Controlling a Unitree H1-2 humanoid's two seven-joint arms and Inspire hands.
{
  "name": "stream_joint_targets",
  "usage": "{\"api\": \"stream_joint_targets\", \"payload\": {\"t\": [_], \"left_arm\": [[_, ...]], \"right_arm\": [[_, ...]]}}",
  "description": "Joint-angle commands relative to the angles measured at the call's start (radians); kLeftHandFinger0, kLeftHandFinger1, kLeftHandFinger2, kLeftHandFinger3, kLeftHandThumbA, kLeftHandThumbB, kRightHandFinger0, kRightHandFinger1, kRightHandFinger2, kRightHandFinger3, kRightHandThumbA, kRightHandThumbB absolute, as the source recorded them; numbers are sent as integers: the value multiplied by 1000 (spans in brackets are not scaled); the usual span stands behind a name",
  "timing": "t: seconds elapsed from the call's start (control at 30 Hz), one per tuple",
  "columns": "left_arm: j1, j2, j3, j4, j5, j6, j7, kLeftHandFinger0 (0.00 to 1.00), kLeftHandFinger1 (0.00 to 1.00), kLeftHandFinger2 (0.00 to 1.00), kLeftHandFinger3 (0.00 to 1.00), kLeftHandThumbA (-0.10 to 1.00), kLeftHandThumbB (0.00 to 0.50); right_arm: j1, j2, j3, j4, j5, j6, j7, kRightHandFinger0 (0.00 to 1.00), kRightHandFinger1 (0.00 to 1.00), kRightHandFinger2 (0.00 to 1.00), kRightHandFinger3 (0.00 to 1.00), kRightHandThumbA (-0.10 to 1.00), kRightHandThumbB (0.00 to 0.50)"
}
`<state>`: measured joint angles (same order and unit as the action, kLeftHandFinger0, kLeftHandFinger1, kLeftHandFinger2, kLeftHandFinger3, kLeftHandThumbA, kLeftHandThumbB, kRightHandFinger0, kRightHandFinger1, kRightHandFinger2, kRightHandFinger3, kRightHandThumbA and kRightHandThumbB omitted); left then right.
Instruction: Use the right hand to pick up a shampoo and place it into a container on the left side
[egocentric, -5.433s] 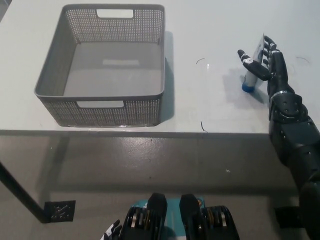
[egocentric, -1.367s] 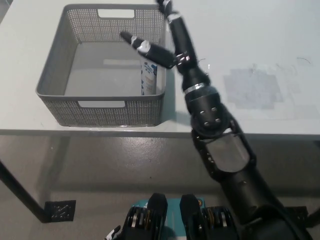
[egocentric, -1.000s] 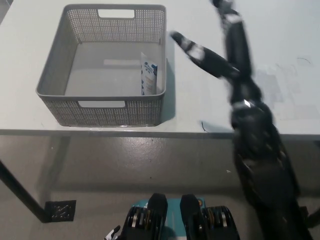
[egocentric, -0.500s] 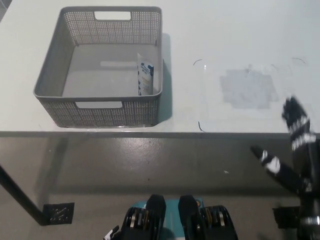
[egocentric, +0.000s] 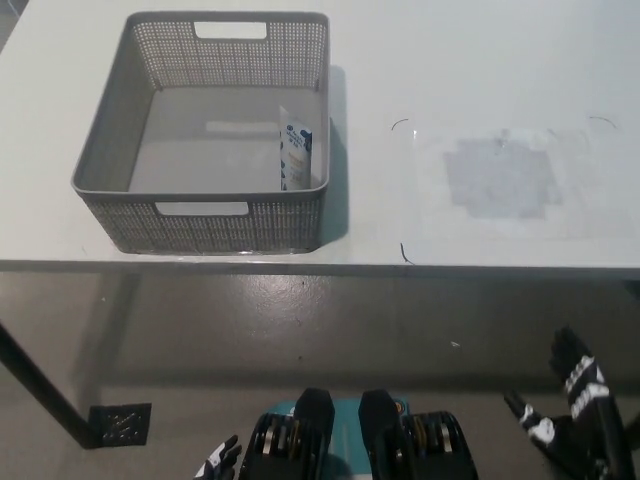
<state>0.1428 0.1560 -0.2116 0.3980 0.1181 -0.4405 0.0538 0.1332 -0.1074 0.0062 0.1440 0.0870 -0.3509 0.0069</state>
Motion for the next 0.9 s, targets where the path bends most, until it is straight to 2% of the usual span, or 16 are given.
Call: {"api": "stream_joint_targets", "payload": {"t": [0.0, 0.07, 0.1, 0.13, 0.2, 0.23, 0.3, 0.4, 0.53, 0.6, 0.7, 0.87], "left_arm": [[-12, 5, 16, -36, -14, -29, -15, 1000, 1000, 1000, 1000, 1000, 116], [-11, 4, 18, -46, -12, -29, -14, 1000, 1000, 1000, 1000, 1000, 103], [-11, 5, 18, -48, -11, -29, -13, 1000, 1000, 1000, 1000, 1000, 100], [-10, 8, 17, -54, -7, -29, -12, 1000, 1000, 1000, 1000, 1000, 107], [-14, 7, 18, -57, -8, -29, -14, 1000, 1000, 1000, 1000, 1000, 105], [-16, 6, 17, -64, -5, -29, -8, 1000, 1000, 1000, 1000, 1000, 105], [-15, 2, 19, -77, -9, -29, -9, 1000, 1000, 1000, 1000, 1000, 110], [-13, 3, 27, -97, -36, -29, -24, 1000, 1000, 1000, 1000, 1000, 105], [-6, 5, 29, -113, -30, -29, -11, 1000, 1000, 1000, 1000, 1000, 111], [-6, 7, 36, -123, -33, -29, -11, 1000, 1000, 1000, 1000, 1000, 121], [-3, 9, 44, -134, -35, -29, -12, 1000, 1000, 1000, 1000, 1000, 111], [-4, 7, 59, -129, -51, -29, -25, 1000, 1000, 1000, 1000, 1000, 110]], "right_arm": [[34, 11, 3, 43, 68, -49, 62, 1000, 1000, 1000, 1000, 1000, 362], [42, 12, 10, 77, 64, -54, 74, 1000, 1000, 1000, 1000, 1000, 333], [42, 13, 11, 88, 68, -58, 77, 1000, 1000, 1000, 1000, 994, 336], [43, 14, 12, 120, 84, -67, 97, 1000, 1000, 1000, 1000, 980, 355], [39, 13, 12, 143, 88, -76, 106, 1000, 1000, 1000, 1000, 971, 361], [33, 15, 9, 174, 94, -81, 112, 1000, 1000, 1000, 1000, 966, 386], [26, 15, 5, 190, 86, -81, 109, 1000, 1000, 1000, 1000, 972, 390], [12, 15, 5, 206, 80, -69, 110, 1000, 1000, 1000, 1000, 961, 380], [6, 14, 6, 245, 66, -80, 114, 1000, 1000, 1000, 1000, 973, 339], [-3, 15, 7, 264, 71, -78, 122, 1000, 1000, 1000, 1000, 969, 344], [-9, 18, 7, 266, 71, -70, 124, 1000, 1000, 1000, 1000, 963, 348], [-10, 17, 6, 271, 69, -69, 128, 1000, 1000, 1000, 1000, 978, 311]]}}
